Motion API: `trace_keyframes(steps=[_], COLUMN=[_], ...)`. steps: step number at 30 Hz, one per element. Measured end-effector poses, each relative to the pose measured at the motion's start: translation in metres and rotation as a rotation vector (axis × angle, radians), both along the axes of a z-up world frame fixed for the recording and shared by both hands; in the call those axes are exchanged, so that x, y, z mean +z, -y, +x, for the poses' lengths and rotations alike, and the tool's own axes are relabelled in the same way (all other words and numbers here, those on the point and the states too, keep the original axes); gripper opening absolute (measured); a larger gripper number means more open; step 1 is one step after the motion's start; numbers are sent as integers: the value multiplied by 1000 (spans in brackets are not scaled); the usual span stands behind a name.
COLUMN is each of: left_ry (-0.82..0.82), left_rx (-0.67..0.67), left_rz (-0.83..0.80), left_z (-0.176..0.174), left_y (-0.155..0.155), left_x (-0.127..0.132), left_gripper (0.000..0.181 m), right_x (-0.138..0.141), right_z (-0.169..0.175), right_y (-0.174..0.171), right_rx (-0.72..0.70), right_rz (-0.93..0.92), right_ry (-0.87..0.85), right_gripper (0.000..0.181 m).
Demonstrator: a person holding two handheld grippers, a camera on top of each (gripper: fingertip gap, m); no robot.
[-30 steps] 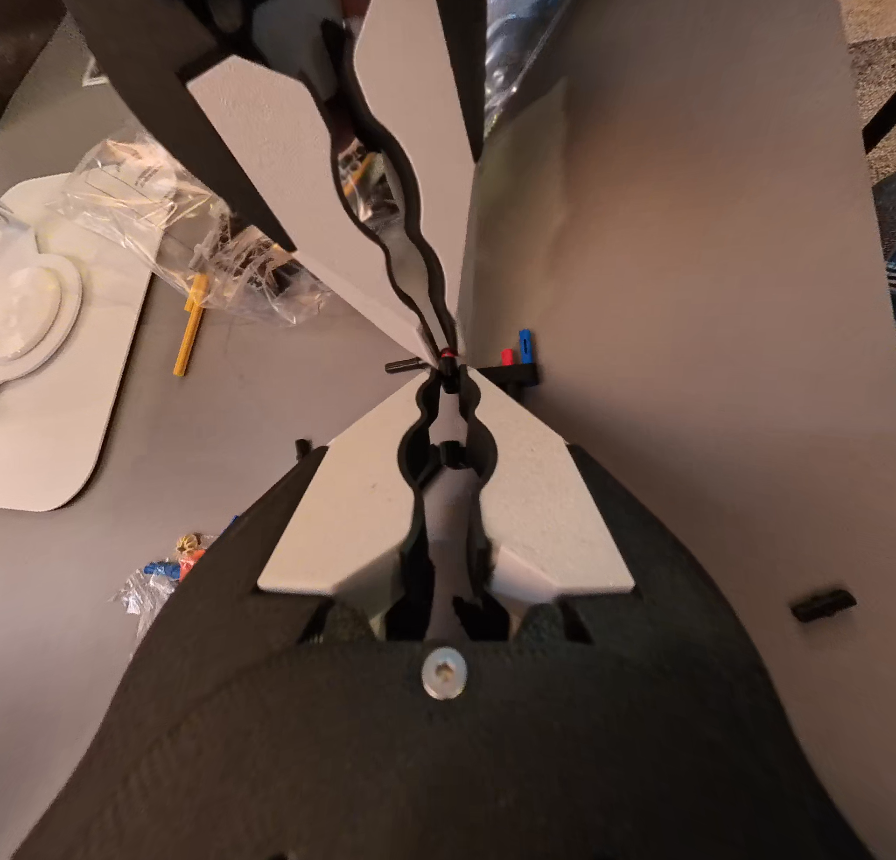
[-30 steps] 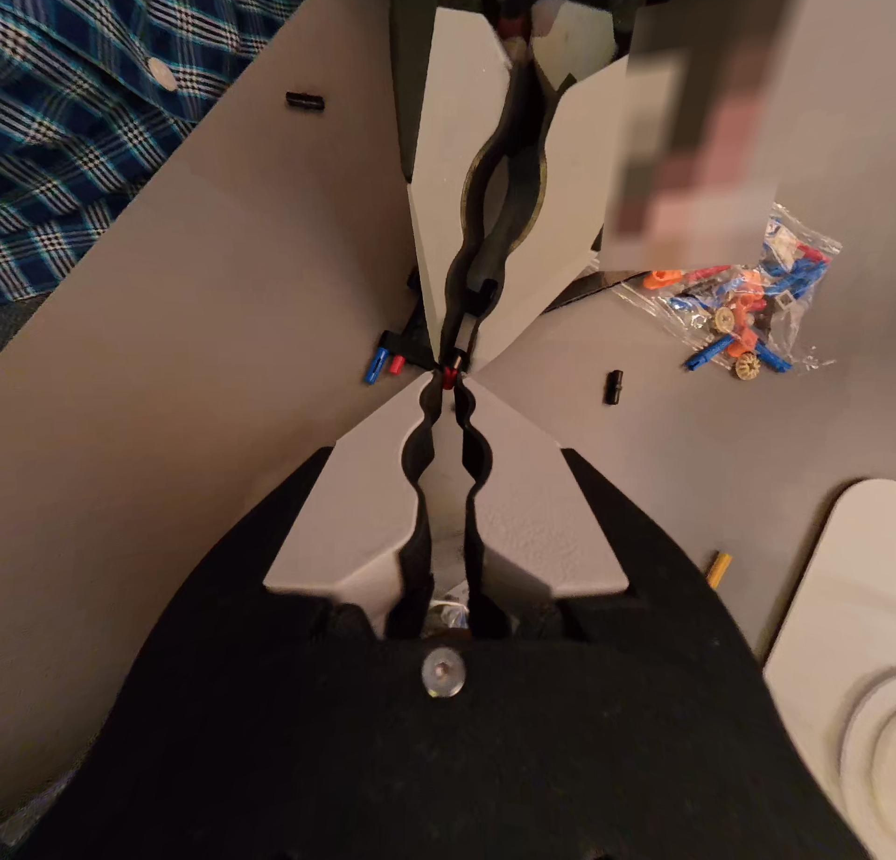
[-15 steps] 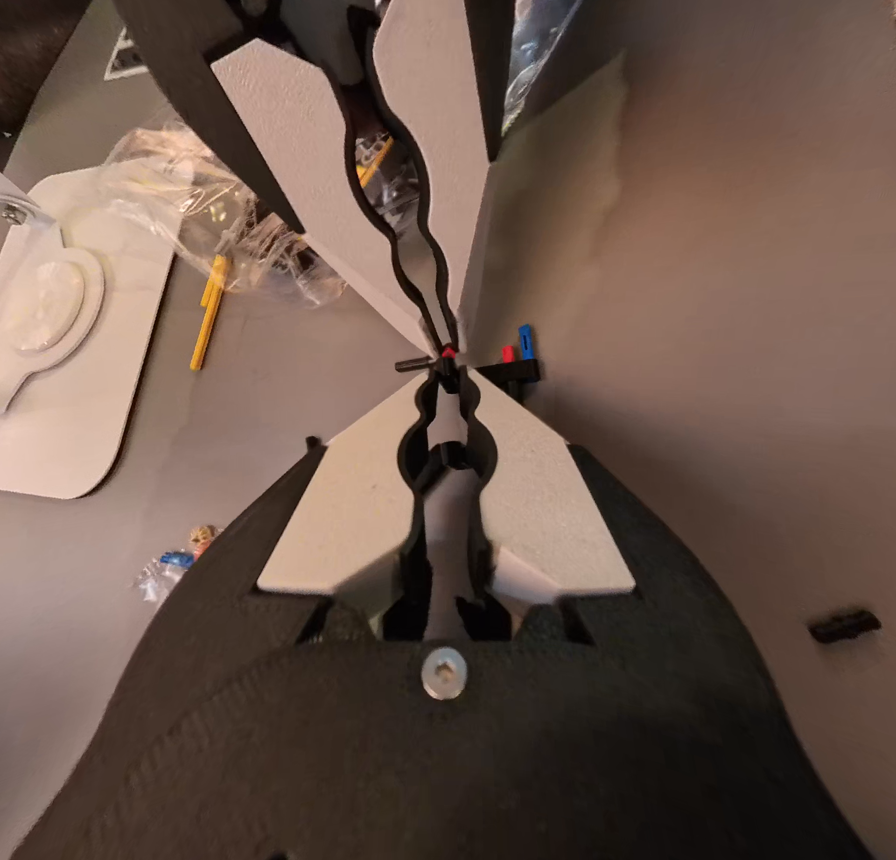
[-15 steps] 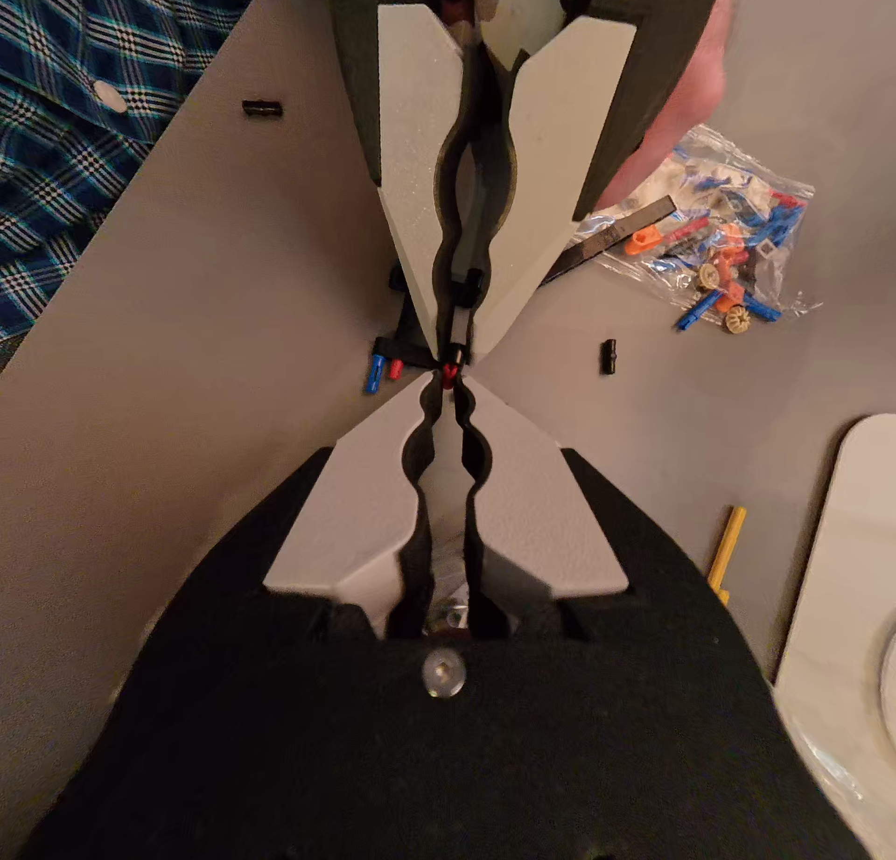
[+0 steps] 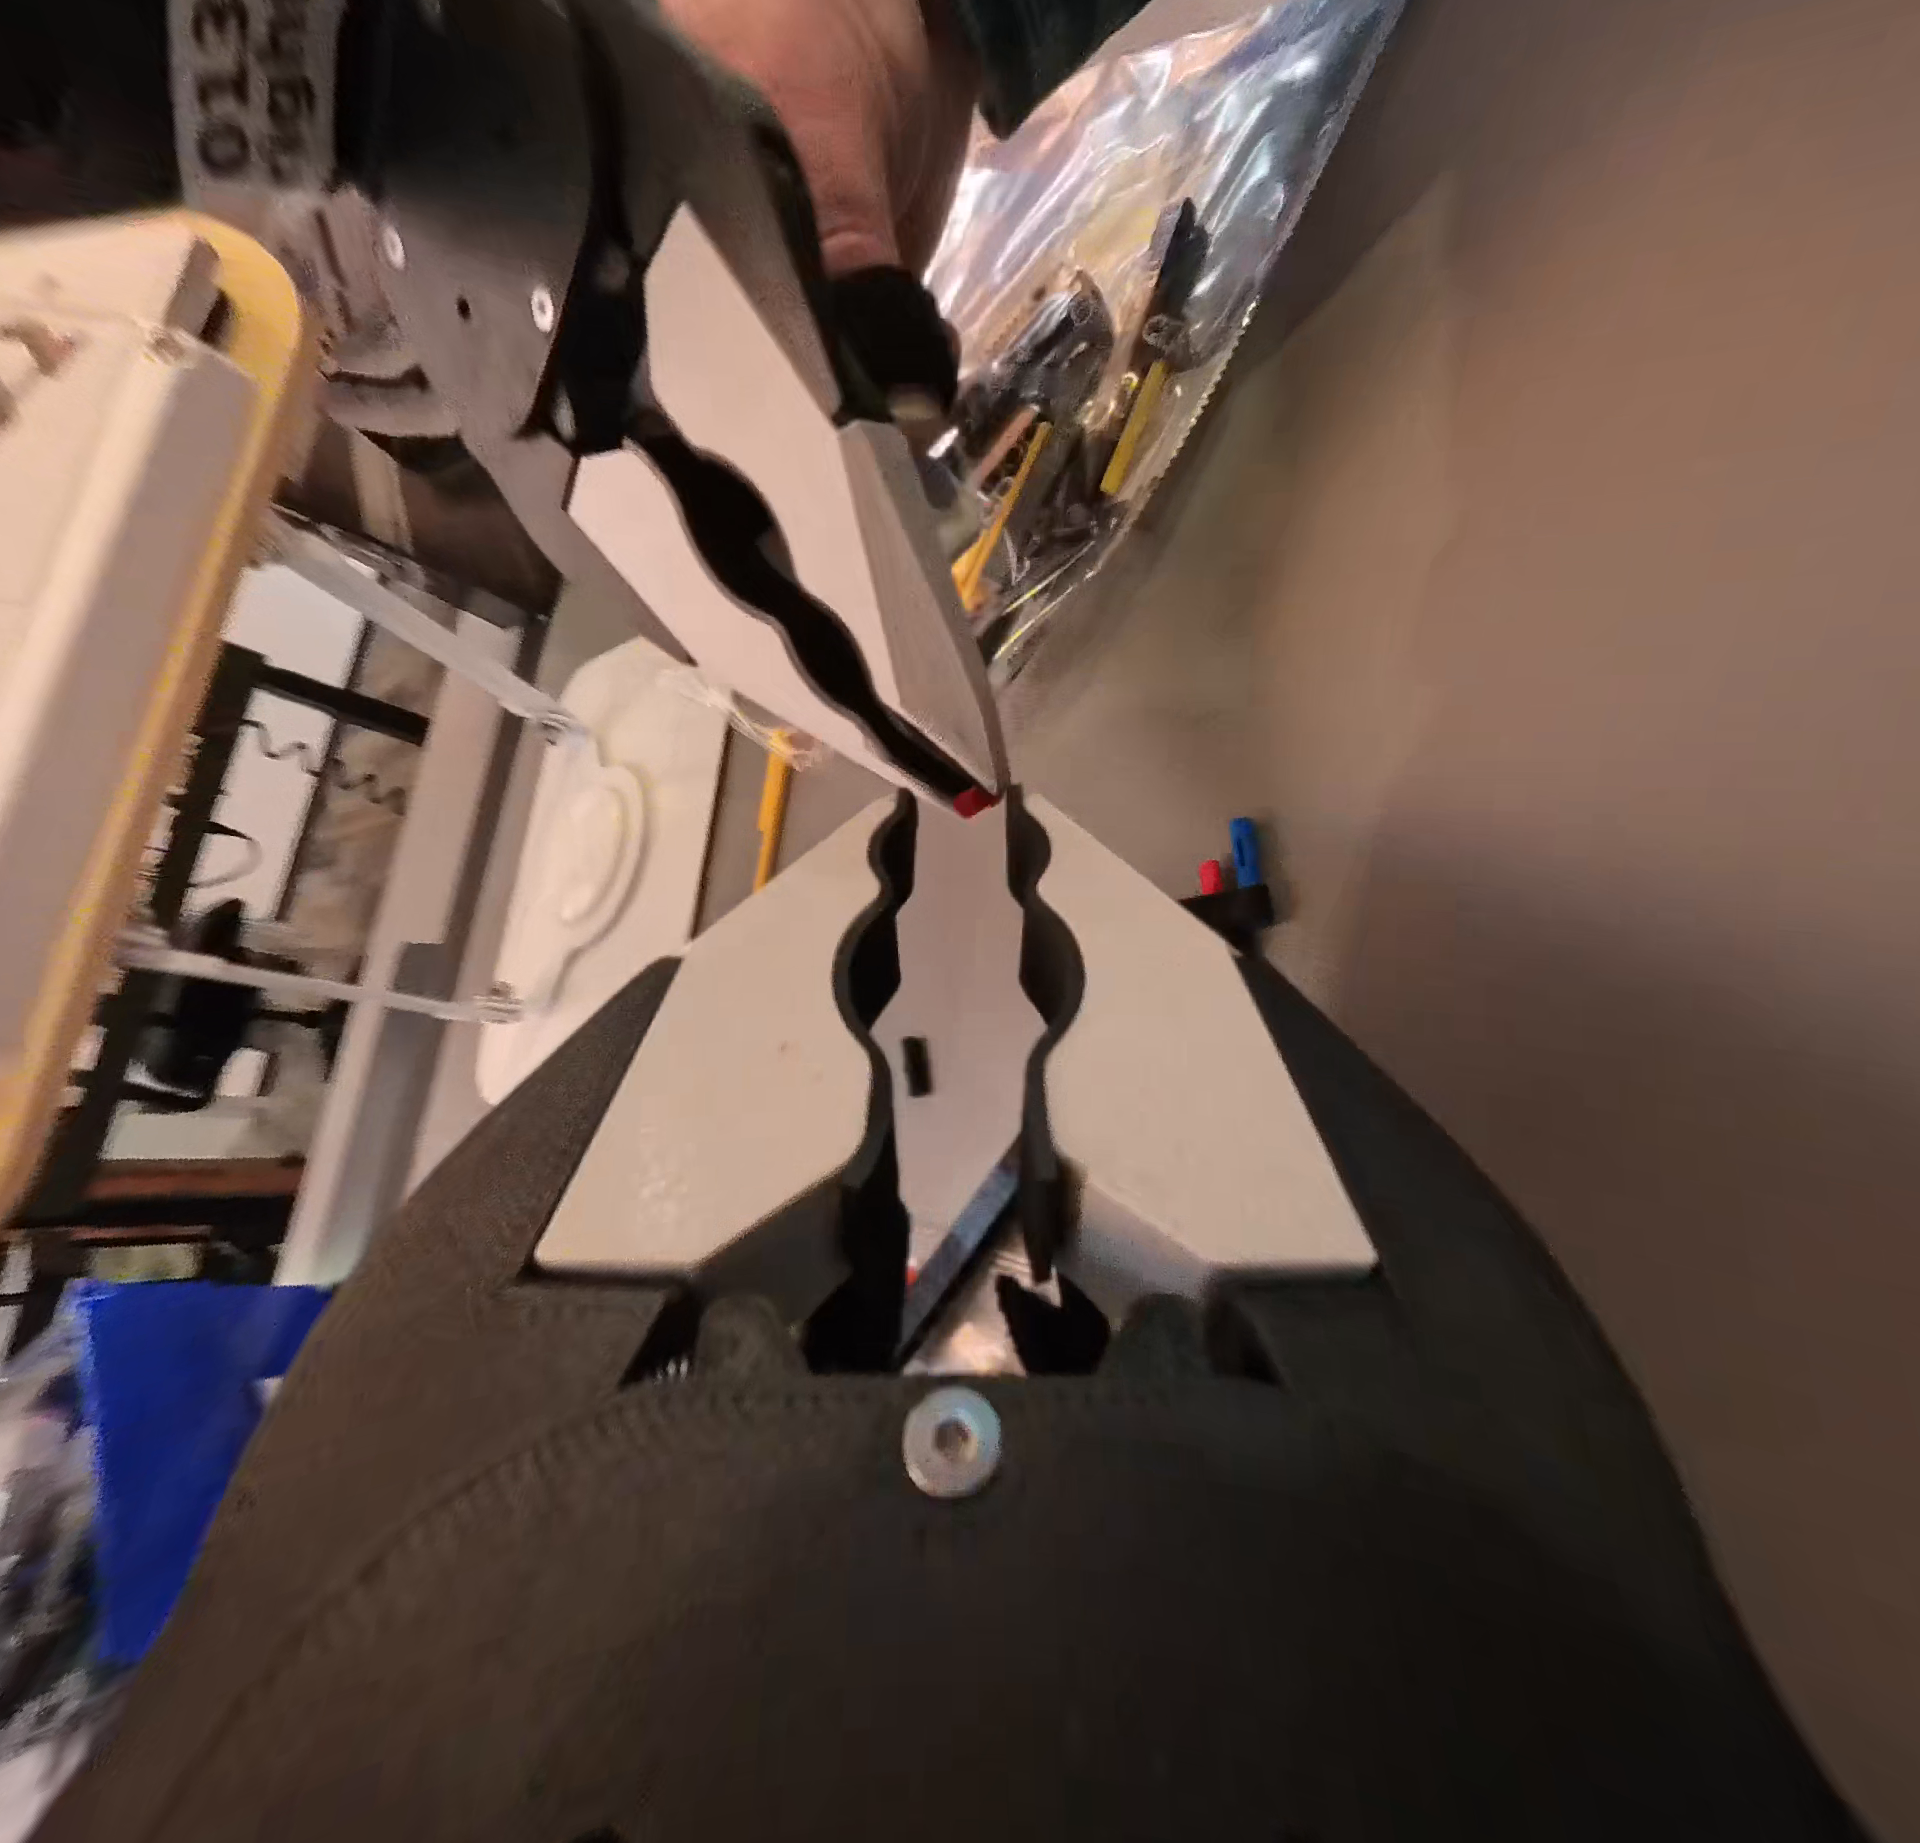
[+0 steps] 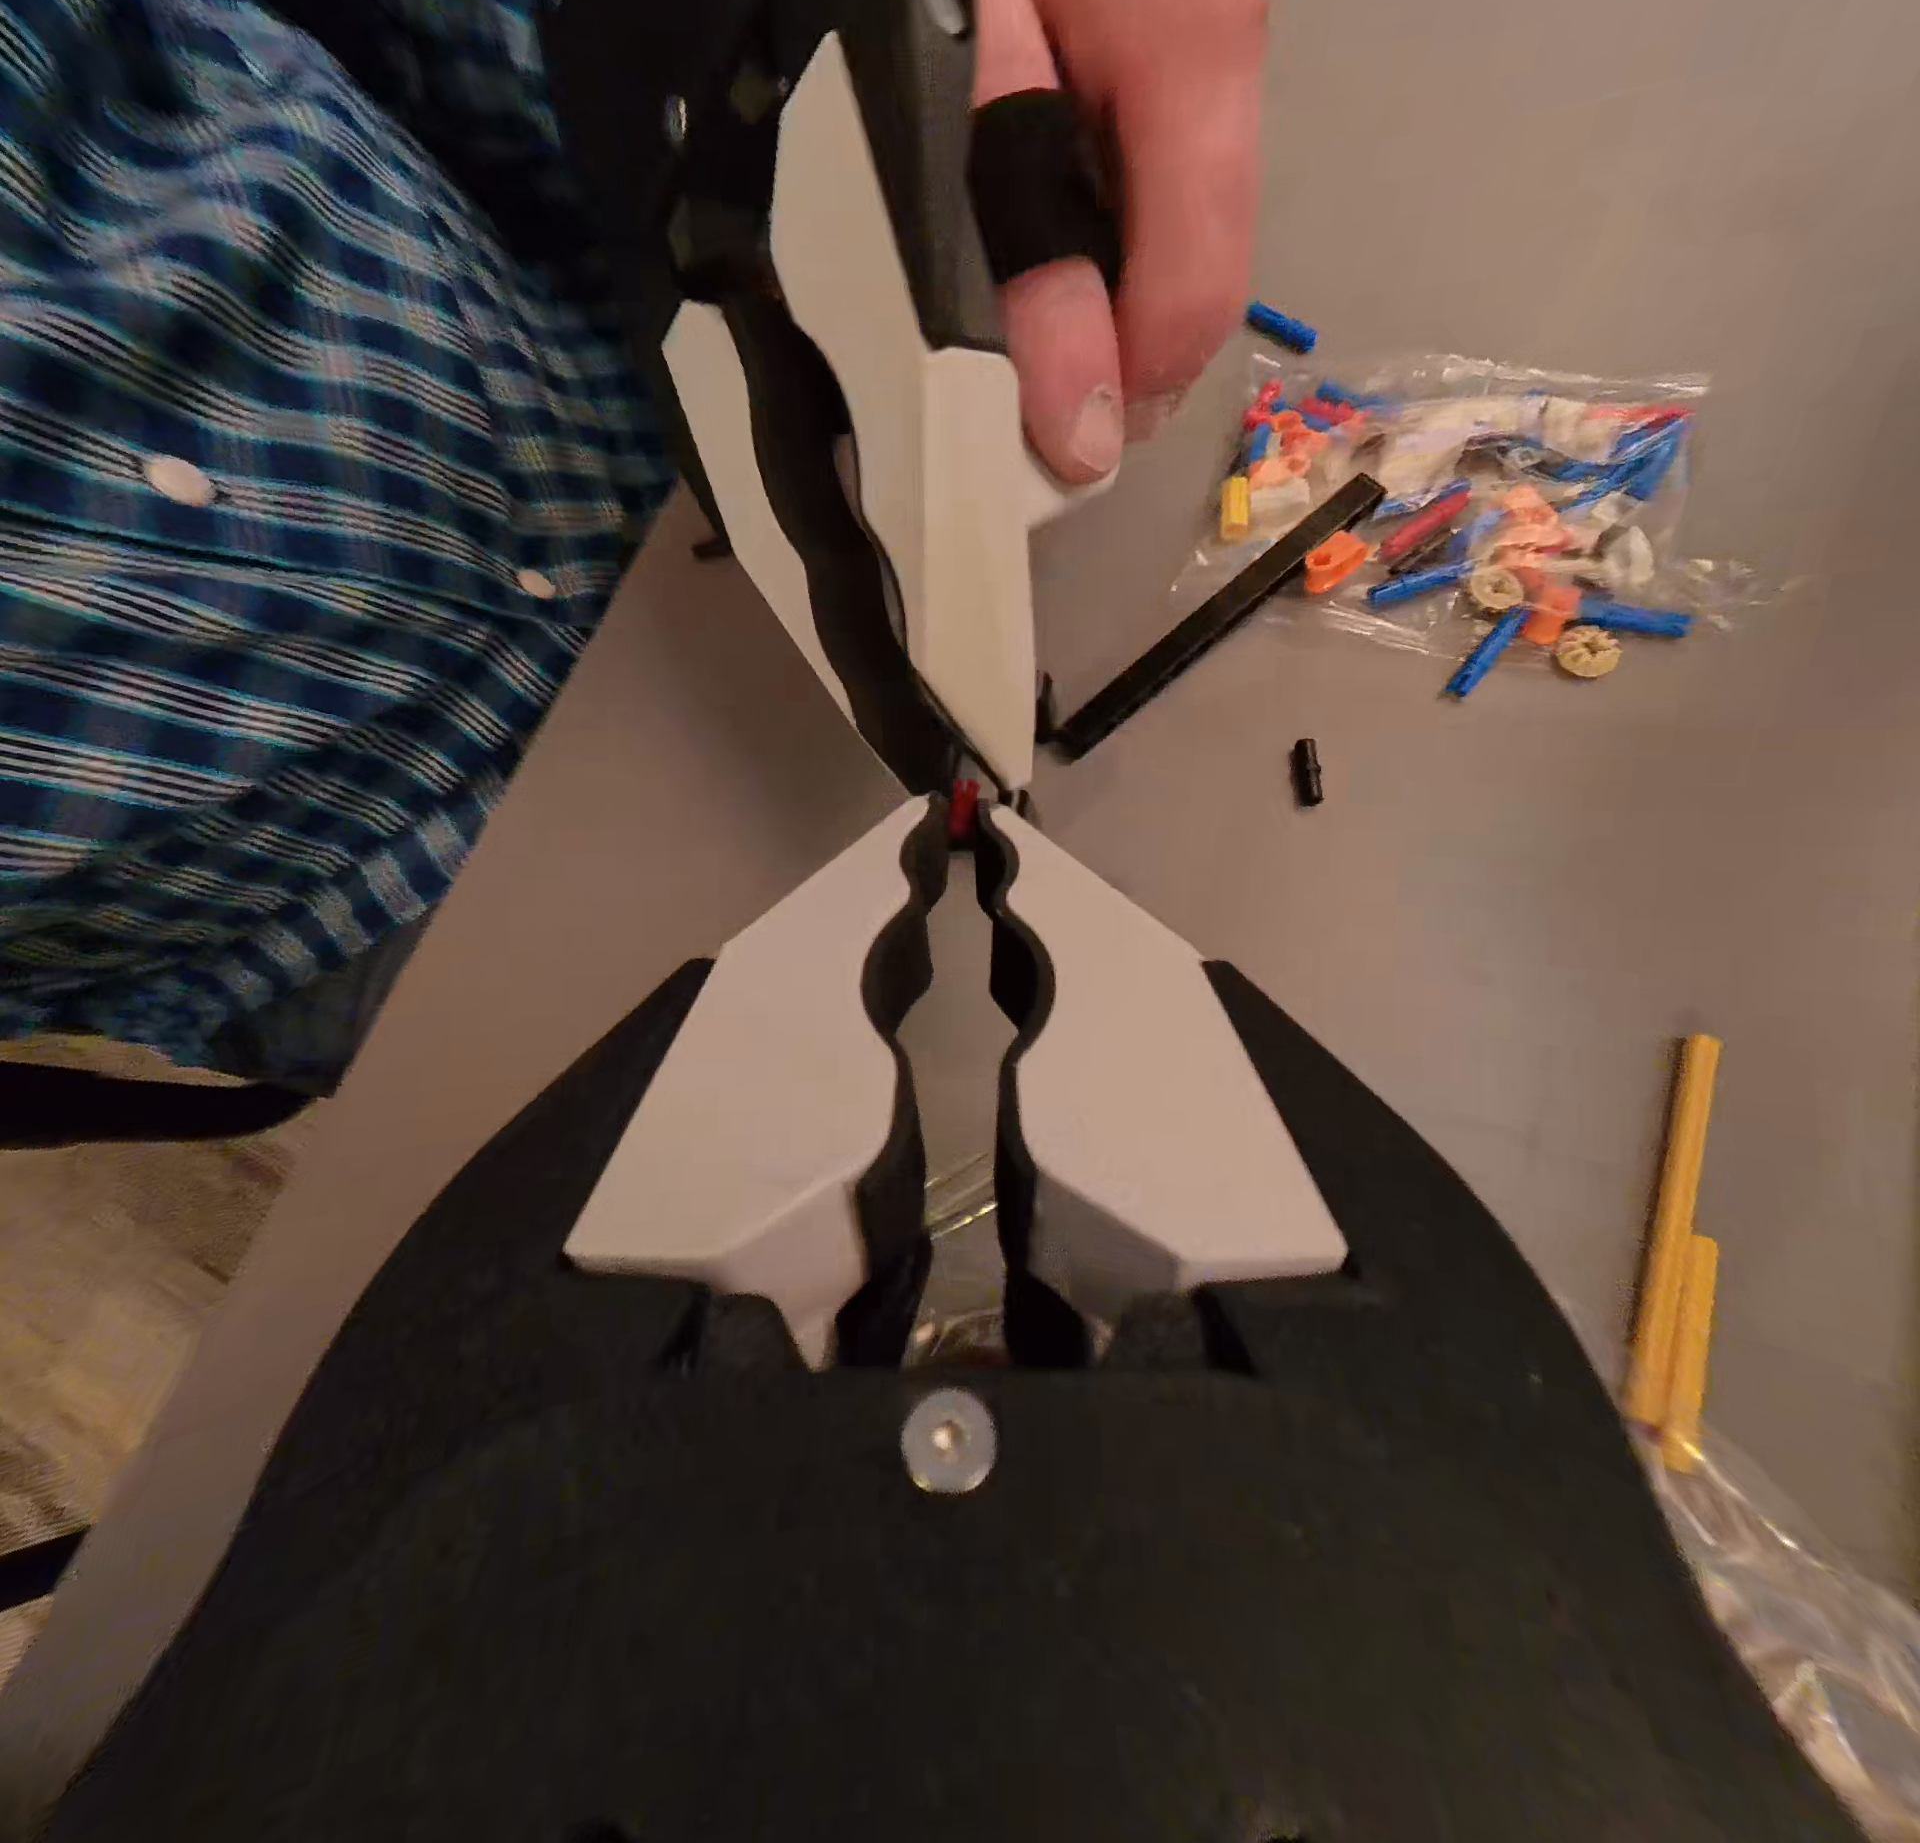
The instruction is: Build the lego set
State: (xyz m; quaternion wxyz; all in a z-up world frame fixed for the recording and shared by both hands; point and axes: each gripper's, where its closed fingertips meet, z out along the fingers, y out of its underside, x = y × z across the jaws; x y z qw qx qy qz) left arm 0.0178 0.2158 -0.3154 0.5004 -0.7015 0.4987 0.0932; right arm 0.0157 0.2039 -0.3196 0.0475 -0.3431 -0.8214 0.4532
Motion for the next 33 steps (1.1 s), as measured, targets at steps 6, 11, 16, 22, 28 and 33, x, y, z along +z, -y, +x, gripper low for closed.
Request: trace_keyframes(steps=[6, 11, 16, 22, 28, 33], left_ry=[-73, -39, -16, 62, 38, 47], left_rx=[1, -6, -10, -60, -41, -24], left_rz=[61, 86, 98, 82, 59, 77], left_z=[4, 6, 7, 16, 13, 10], left_y=[-2, -2, -1, 5, 3, 2], left_x=[1, 8, 11, 17, 11, 16], left_gripper=[5, 13, 11, 14, 10, 6], right_x=[9, 11, 13, 9, 12, 19], right_z=[6, 11, 11, 13, 12, 8], right_y=[1, 2, 2, 0, 3, 1], right_rx=[47, 83, 96, 99, 117, 93], right_rz=[-108, -125, -156, -163, -191, -245], right_ry=[63, 104, 140, 181, 194, 200], right_gripper=[1, 1, 1, 1, 1, 1])
